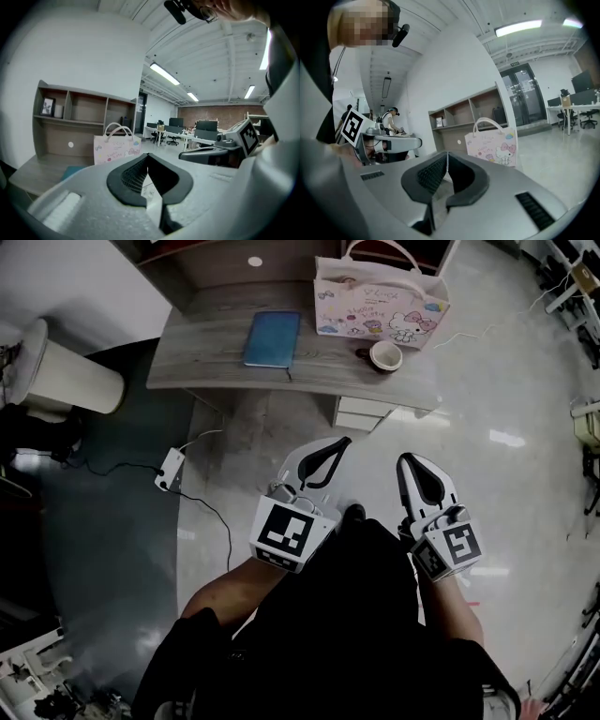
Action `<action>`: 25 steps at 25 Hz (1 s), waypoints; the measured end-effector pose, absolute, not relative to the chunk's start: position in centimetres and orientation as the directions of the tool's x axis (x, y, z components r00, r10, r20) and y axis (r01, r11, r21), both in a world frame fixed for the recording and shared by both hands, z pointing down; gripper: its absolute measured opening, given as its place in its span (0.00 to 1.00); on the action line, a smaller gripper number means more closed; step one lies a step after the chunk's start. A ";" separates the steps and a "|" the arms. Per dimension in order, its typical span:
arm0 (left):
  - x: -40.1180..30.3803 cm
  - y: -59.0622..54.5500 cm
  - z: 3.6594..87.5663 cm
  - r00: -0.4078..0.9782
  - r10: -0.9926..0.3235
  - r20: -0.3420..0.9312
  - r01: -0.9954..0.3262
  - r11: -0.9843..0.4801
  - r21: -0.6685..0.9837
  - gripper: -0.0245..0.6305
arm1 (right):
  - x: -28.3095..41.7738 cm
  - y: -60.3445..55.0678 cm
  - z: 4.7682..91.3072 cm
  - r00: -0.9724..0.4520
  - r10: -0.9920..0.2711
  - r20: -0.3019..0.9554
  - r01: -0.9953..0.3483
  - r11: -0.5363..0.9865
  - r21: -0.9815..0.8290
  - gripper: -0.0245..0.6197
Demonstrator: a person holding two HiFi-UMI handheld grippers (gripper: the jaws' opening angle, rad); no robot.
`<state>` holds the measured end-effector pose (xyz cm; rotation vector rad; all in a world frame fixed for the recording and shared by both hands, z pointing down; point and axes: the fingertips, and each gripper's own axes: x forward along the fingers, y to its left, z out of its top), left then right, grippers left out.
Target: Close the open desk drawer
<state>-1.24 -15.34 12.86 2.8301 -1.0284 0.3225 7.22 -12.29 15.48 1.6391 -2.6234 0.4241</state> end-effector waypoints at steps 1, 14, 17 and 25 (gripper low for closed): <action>-1.3 -14.9 11.4 0.749 -0.624 0.221 -0.641 -0.767 0.007 0.05 | 7.0 -11.9 13.8 -0.463 -0.877 0.132 -0.878 0.432 -0.207 0.07; 4.0 -11.5 2.4 0.767 -0.622 0.157 -0.627 -0.778 -0.019 0.05 | 10.8 -8.4 3.4 -0.512 -0.859 0.012 -0.846 0.502 -0.179 0.06; 5.1 -11.1 1.9 0.773 -0.616 0.154 -0.621 -0.784 -0.017 0.05 | 11.7 -7.9 2.5 -0.505 -0.863 0.001 -0.851 0.498 -0.168 0.06; 6.5 -10.5 1.7 0.780 -0.605 0.162 -0.610 -0.792 -0.021 0.05 | 12.7 -7.2 2.1 -0.505 -0.863 0.005 -0.854 0.499 -0.148 0.06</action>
